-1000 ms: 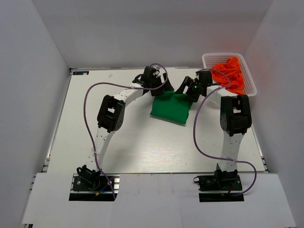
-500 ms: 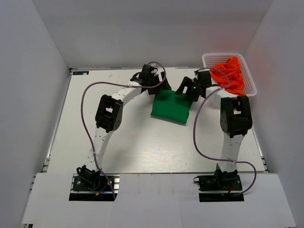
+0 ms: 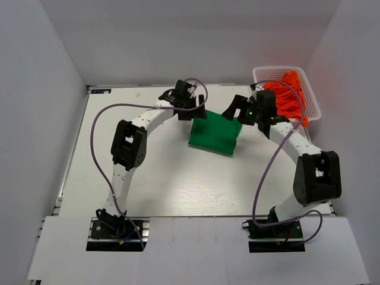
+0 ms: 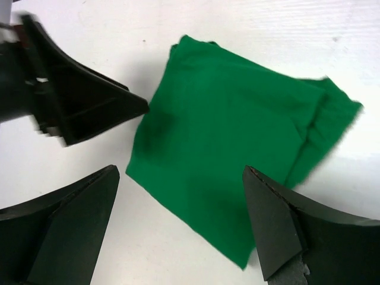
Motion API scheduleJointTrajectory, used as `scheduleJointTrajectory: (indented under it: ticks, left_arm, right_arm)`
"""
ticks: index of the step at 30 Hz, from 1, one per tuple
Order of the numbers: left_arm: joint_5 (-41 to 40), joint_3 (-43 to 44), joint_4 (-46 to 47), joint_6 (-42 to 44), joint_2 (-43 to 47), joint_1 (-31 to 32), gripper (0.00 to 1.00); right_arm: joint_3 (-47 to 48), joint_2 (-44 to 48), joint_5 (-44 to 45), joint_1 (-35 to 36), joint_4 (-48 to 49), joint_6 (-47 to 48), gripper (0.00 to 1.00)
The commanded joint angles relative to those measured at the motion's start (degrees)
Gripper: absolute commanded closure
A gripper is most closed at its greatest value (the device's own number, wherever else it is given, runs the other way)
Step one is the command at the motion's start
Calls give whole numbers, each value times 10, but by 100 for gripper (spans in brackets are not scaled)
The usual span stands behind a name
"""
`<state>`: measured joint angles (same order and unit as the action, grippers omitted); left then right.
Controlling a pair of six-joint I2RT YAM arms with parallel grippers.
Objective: Fold and stack the t-shirts
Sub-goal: Put the neatly folded tshirt into the corner of the board with the left arm
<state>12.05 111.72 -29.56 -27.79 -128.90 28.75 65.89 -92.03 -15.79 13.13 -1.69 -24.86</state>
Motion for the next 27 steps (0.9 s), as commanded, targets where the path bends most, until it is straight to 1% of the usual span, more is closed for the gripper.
scheduleJointTrajectory:
  ticks: [1, 2, 5, 8, 11, 12, 13, 14, 15, 17, 18, 21, 22, 25, 27]
  left_arm:
    - [-26, 16, -77, 51, -32, 4, 10]
    - [-26, 16, -84, 51, -41, 4, 12]
    - [-21, 35, -93, 66, -68, 4, 18]
    - [-6, 35, -77, 83, -80, 10, 28]
    - [-6, 35, -77, 108, -86, 21, 43]
    - [-6, 29, -77, 116, -93, 28, 57]
    - [-6, 20, -77, 132, -93, 35, 64]
    - [-30, 14, -82, 132, -93, 35, 74]
    - [-40, 14, -88, 139, -98, 43, 91]
    - [-71, 20, -100, 144, -104, 48, 100]
    - [-82, 26, -105, 144, -104, 48, 100]
    - [-142, 39, -121, 144, -104, 48, 100]
    - [-174, 39, -127, 139, -98, 48, 100]
    - [-225, 52, -132, 123, -81, 24, 100]
    - [-266, 58, -139, 117, -62, -2, 100]
  right_arm:
    - [-32, 60, 37, -4, 9, 11, 10]
    - [-38, 89, 44, -7, 8, 12, 10]
    - [-52, 125, 51, -6, -14, 15, 10]
    - [-57, 149, 33, -10, -30, 18, 10]
    - [-57, 178, 45, -13, -54, 31, 10]
    - [-58, 194, 58, -14, -73, 33, 10]
    - [-58, 200, 66, -16, -77, 34, 10]
    - [-63, 207, 80, -18, -81, 39, 10]
    - [-67, 227, 95, -20, -87, 39, 10]
    - [-76, 241, 116, -24, -89, 44, 10]
    - [-79, 257, 133, -23, -94, 43, 10]
    - [-81, 276, 147, -27, -113, 46, 10]
    - [-84, 280, 155, -27, -118, 47, 10]
    - [-89, 292, 187, -31, -134, 48, 10]
    - [-90, 294, 188, -31, -140, 49, 10]
